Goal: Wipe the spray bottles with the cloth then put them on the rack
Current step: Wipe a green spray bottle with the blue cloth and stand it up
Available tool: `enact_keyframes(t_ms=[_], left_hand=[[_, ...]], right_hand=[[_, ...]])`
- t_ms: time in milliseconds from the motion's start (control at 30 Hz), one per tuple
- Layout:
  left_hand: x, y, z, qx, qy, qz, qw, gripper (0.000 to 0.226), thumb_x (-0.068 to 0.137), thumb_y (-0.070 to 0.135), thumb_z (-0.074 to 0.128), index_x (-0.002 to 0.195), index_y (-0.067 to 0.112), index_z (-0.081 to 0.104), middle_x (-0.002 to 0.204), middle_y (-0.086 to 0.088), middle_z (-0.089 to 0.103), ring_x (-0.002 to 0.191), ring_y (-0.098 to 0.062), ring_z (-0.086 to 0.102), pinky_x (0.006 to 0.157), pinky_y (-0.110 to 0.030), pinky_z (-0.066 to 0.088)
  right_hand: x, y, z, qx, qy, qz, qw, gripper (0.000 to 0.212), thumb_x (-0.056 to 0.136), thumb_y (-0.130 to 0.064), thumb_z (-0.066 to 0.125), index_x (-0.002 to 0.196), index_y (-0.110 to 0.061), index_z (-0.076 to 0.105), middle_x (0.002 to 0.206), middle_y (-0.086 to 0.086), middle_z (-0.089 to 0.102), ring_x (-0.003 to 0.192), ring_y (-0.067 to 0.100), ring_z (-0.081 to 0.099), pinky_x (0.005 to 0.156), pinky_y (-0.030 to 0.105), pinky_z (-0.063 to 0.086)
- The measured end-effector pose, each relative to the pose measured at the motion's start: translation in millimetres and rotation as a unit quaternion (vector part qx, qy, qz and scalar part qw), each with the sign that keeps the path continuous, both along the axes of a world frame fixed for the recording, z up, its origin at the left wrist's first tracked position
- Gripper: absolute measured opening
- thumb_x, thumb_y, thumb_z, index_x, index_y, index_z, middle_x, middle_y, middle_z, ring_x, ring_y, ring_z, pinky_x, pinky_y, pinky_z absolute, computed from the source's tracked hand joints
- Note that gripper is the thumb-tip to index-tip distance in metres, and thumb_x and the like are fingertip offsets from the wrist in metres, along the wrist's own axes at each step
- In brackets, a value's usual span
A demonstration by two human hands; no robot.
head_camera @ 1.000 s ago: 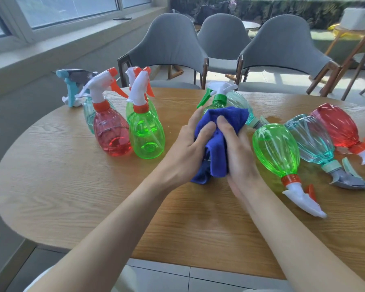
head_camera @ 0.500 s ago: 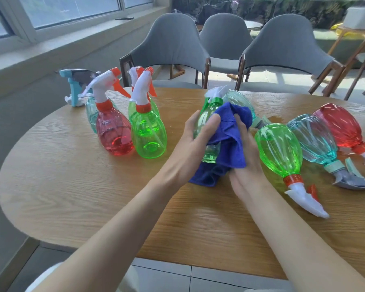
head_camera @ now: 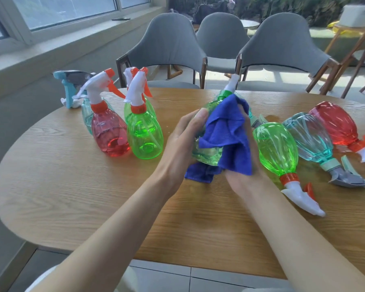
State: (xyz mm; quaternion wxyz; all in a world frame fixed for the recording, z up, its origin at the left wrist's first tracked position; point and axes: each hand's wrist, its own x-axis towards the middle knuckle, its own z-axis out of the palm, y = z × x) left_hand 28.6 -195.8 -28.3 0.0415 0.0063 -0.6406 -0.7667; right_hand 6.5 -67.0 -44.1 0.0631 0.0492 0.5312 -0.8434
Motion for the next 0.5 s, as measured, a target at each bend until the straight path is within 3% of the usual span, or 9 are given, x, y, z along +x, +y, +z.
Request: enact_keyframes(t_ms=[33,100,167,233,300,367,500], left_hand=[[1,2,0,-0.002,-0.005,-0.009,1.000,0.060,0.095,0.067,0.065,0.138,0.025,0.065,0.132,0.004,0.073,0.127,-0.023,0.069,0.112,-0.061,0.051],[1,3,0,-0.028,-0.003,0.010,1.000,0.054,0.095,0.068,0.063,0.134,0.030,0.067,0.125,0.009,0.075,0.121,-0.017,0.072,0.111,-0.056,0.052],[-2,2,-1,-0.101,0.017,0.047,0.994,0.045,0.100,0.068,0.056,0.130,0.036,0.067,0.121,0.015,0.072,0.115,0.000,0.068,0.113,-0.039,0.050],[-3,-3,0,-0.201,0.045,0.084,0.975,0.039,0.106,0.065,0.048,0.129,0.041,0.068,0.127,0.013,0.061,0.119,0.012,0.055,0.111,-0.022,0.039],[-3,-5,-2,-0.244,0.066,0.106,0.962,0.036,0.109,0.059,0.047,0.130,0.041,0.069,0.128,0.011,0.054,0.121,0.015,0.049,0.106,-0.013,0.034],[-2,-2,-6,-0.262,0.088,0.128,0.953,0.035,0.110,0.056,0.047,0.132,0.039,0.067,0.125,0.008,0.057,0.115,0.009,0.055,0.101,-0.019,0.044],[-1,1,-12,-0.317,0.109,0.144,0.931,0.037,0.112,0.055,0.042,0.140,0.036,0.058,0.126,0.006,0.068,0.117,-0.010,0.065,0.102,-0.042,0.053]], right_hand=[[-2,1,-3,0.004,0.018,-0.020,1.000,0.028,0.104,-0.036,0.057,0.083,-0.018,0.051,0.067,0.012,0.051,0.058,0.026,0.048,0.055,0.024,0.038],[-6,6,-10,0.021,0.028,-0.021,0.999,0.025,0.100,-0.023,0.059,0.081,-0.017,0.045,0.069,0.014,0.040,0.060,0.027,0.039,0.054,0.027,0.034],[0,0,-1,-0.042,0.031,0.013,0.999,0.024,0.109,-0.031,0.054,0.088,-0.019,0.057,0.068,0.000,0.060,0.060,0.017,0.059,0.056,0.023,0.046],[2,-3,7,-0.059,0.049,0.049,0.996,0.031,0.108,-0.045,0.052,0.110,-0.020,0.070,0.090,-0.003,0.075,0.082,0.011,0.073,0.071,0.027,0.056],[3,-5,11,-0.042,0.053,0.051,0.996,0.047,0.102,-0.051,0.058,0.133,-0.017,0.068,0.109,0.001,0.077,0.097,0.014,0.075,0.076,0.029,0.059],[1,-6,11,-0.042,0.049,0.026,0.998,0.051,0.099,-0.050,0.061,0.136,-0.015,0.066,0.108,0.002,0.077,0.095,0.014,0.075,0.072,0.027,0.059],[-5,-2,14,-0.046,0.052,-0.024,0.997,0.024,0.106,-0.040,0.061,0.113,-0.019,0.070,0.093,-0.001,0.074,0.086,0.015,0.071,0.077,0.031,0.056]])
